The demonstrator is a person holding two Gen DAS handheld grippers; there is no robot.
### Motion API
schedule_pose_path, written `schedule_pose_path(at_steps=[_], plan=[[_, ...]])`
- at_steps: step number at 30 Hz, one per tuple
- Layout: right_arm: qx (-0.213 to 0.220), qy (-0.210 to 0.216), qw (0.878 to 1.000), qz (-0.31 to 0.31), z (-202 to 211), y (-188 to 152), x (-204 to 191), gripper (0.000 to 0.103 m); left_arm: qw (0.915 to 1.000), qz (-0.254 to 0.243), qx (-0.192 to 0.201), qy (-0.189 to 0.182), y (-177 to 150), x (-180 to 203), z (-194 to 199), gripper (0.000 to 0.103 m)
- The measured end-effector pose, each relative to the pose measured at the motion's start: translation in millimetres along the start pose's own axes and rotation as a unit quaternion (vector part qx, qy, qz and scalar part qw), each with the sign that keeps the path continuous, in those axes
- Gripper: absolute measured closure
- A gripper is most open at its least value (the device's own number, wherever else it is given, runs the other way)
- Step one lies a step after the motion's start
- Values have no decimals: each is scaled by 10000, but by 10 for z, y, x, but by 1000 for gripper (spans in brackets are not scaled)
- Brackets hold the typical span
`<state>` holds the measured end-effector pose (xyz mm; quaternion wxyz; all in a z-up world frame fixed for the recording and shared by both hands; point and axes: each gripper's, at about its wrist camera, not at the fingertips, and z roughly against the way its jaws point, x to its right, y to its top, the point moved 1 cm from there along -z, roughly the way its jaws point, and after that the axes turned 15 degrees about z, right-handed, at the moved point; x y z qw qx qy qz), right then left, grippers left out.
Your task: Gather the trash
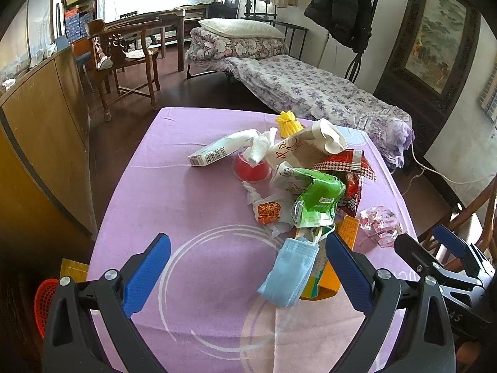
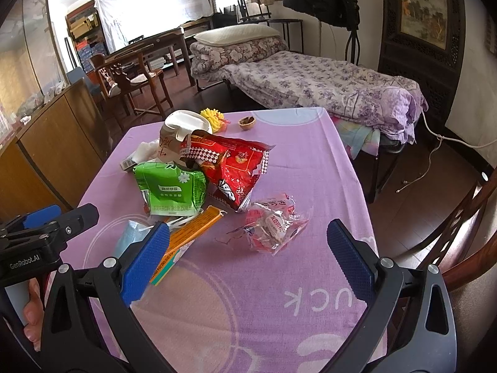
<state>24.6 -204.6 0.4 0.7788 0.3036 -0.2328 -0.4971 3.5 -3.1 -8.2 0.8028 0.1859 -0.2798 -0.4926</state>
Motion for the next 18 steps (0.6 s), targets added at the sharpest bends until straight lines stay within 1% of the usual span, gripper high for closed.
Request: schedule_pose_path(at_steps=[18], plan=[[7,2,10000,12,12,4,-4,6,10000,27,-26,34,-3,-30,-40,6]])
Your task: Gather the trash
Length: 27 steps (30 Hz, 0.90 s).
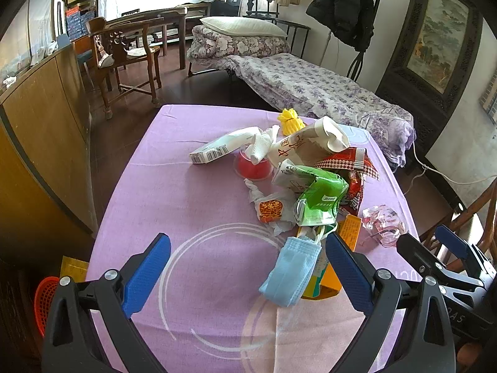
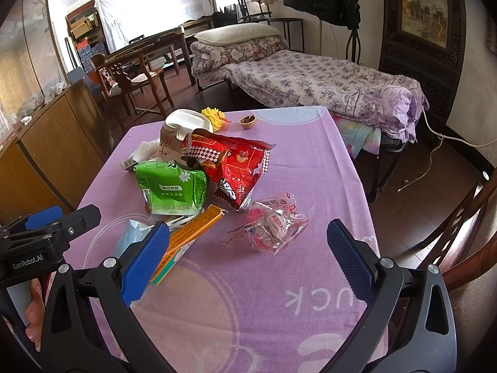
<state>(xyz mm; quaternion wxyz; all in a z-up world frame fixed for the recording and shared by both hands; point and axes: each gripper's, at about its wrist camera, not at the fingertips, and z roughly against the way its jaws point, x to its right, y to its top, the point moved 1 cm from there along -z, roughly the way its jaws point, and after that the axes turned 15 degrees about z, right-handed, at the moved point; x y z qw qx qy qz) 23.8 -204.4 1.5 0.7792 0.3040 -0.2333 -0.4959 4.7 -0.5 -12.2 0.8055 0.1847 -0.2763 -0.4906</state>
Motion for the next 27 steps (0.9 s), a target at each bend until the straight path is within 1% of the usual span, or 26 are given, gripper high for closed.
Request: schedule_pose_path(at_steps=[27], plan=[[1,4,10000,-3,5,9,-14,6,10000,-6,12,31,-2,-15,-8,6]])
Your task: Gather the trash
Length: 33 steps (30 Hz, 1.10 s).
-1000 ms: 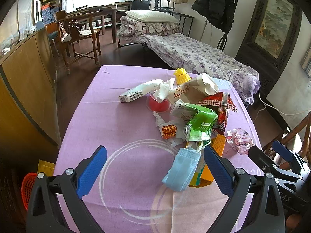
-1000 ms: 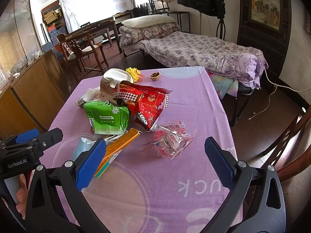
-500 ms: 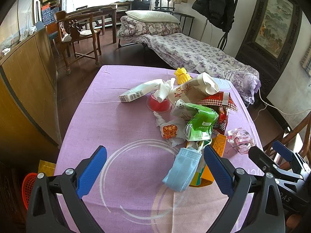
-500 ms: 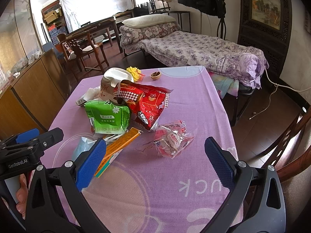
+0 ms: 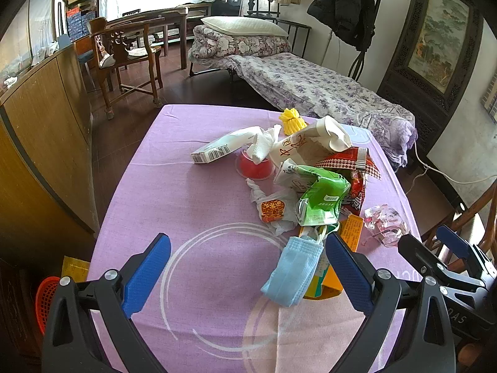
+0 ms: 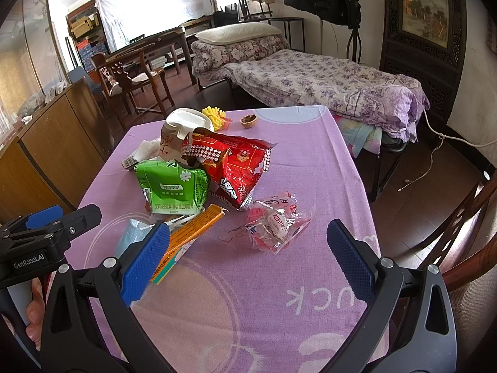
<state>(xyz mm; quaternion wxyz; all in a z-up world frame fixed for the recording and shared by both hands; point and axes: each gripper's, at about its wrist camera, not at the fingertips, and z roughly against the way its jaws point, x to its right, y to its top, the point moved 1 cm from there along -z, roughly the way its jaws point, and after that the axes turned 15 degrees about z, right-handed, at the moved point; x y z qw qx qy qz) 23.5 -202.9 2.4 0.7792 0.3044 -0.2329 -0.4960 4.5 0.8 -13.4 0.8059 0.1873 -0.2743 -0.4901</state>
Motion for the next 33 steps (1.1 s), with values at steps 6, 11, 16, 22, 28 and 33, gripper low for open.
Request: schedule_pose_path(at_steps=[6,11,16,22,28,33], plan=[[0,4,10000,-2,10,13,10,6,10000,-1,-10,0,-2,8,-2,6],[-49,-109,9999,-32,-74,-51,-2,6,9999,-64,-39,121,25,-30,-77,6],[-169,-121,9992,-332,-151,-107,88,6,9995,83,-279,146,72,-156,-227,6],[-202,-83,9990,-380,-178,-126,103,6,9986,-164,-489,-132,-17,-84,-309,6],[-251,-87,9986,-464,-212,-127,155,6,9945,-658,-798,-146,-185,95,-472,22],[-266,-86,9983,-503,-229,-126,175,6,9895,-977,-1063,-93,-332,175,-628,39]])
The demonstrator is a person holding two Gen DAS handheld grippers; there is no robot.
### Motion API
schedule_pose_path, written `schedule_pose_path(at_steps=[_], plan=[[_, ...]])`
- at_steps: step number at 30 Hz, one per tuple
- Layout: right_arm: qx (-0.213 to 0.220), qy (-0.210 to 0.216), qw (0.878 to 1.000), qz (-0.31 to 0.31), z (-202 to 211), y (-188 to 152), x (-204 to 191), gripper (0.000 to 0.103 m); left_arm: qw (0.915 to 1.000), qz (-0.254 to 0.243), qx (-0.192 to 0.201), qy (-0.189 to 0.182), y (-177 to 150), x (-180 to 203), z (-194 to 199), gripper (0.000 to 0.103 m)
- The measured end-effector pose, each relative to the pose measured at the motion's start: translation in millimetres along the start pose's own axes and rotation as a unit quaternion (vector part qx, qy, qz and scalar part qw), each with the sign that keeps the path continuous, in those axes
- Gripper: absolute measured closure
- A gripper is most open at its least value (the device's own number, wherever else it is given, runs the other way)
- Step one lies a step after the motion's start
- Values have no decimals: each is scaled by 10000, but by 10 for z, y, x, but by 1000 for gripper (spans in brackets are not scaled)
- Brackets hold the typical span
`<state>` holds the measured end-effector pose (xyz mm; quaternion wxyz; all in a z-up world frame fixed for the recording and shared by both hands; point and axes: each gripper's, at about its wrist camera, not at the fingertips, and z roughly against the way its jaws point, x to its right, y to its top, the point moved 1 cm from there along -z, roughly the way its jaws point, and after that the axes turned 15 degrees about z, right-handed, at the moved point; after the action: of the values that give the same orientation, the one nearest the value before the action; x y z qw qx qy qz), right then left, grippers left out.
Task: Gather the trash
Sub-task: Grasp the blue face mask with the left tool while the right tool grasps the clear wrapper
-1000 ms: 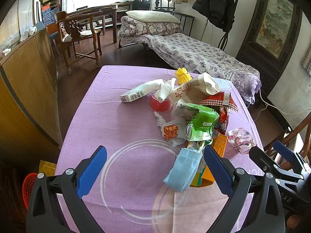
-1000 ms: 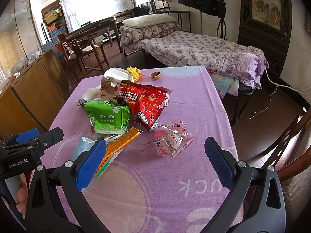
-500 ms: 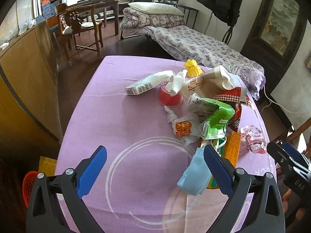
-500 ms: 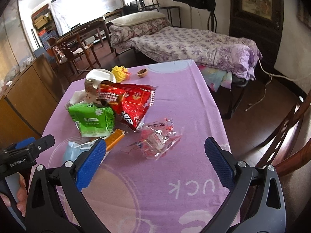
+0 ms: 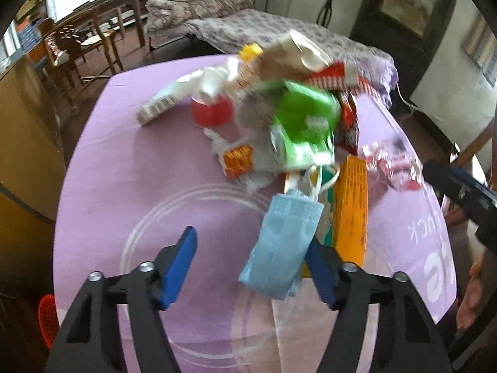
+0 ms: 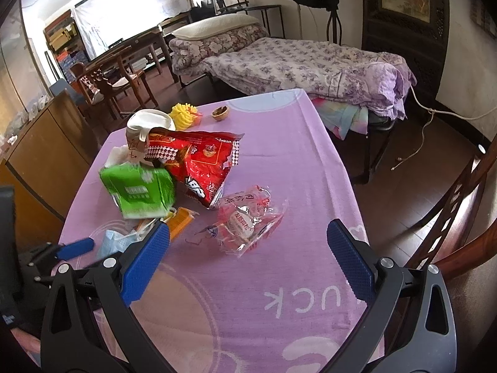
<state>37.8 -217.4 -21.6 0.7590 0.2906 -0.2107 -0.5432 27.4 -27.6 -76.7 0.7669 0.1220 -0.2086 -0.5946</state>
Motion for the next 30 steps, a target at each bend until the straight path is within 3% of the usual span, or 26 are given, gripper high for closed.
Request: schedule_pose_path(at_steps=[3,5,6,7,13,21,26,27,29,30], plan=[[-23,11,10000,40,-7,6,2,6,9999,-105,-16,-20,-49,31,-43,46],[-38,2,10000,59,-19,8,8,6,9997,-107,-74,-209,-45,36,-50,75],[-35,-12,10000,58,-20,8,17,6,9995,-60,-102,-307,-42,32,-42,76],[-12,-40,10000,32,-16,7,26,6,9995,-31,-59,-313,-39,24,-19,83],[6,-265,9995,-156,-33,16,179,6,9959,512,315,-678,86,-152,252,85],[-319,-286,9990,94,-250,0,134,7,9860,1298,746,-732,344,-502,515,85],[-548,-337,9965,534,-433,12,-6,24,9824,1436,825,-867,373,-596,627,85],[-583,-309,9962,565,-463,14,-13,32,9818,1452,831,-902,378,-590,639,85],[-669,-263,9959,552,-543,18,3,38,9811,1466,836,-946,389,-596,656,85],[-718,-239,9958,507,-573,12,21,49,9809,1458,840,-977,383,-585,646,85]])
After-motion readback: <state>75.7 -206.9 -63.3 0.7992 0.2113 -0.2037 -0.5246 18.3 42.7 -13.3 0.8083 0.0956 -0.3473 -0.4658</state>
